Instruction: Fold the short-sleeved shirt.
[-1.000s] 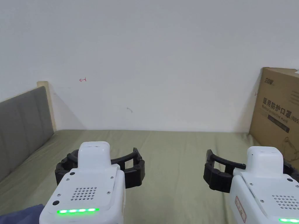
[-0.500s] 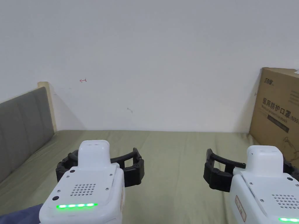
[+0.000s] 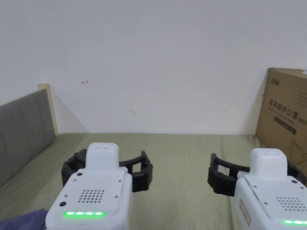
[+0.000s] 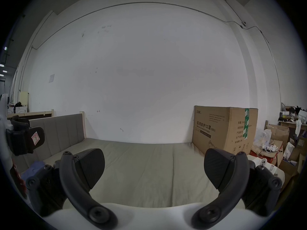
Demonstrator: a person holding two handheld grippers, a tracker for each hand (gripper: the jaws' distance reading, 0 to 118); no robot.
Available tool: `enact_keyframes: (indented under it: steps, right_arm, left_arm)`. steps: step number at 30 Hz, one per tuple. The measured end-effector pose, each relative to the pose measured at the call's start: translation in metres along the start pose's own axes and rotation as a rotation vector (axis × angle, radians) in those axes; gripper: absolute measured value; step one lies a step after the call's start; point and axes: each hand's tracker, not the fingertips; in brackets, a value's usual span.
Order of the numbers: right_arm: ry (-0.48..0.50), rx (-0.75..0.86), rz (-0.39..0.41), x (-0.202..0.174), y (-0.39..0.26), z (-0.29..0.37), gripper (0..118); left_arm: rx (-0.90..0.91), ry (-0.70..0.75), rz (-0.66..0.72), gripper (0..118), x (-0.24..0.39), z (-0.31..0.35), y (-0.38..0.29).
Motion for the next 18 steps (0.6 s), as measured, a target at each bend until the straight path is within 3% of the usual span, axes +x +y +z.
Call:
enact_keyframes:
  steps: [11,18]
  right_arm:
    - [-0.005,-0.001,0.03,-0.0001,-0.003,-0.0006,117]
    - [-0.01,-0.014,0.01,0.0025,-0.0056,-0.0026,117]
  left_arm:
    - [-0.028,-0.014,0.025,117,0.002,-0.0033,-0.0015]
    - [-0.012,0.01,0.003,117,0.0021,-0.003,-0.006]
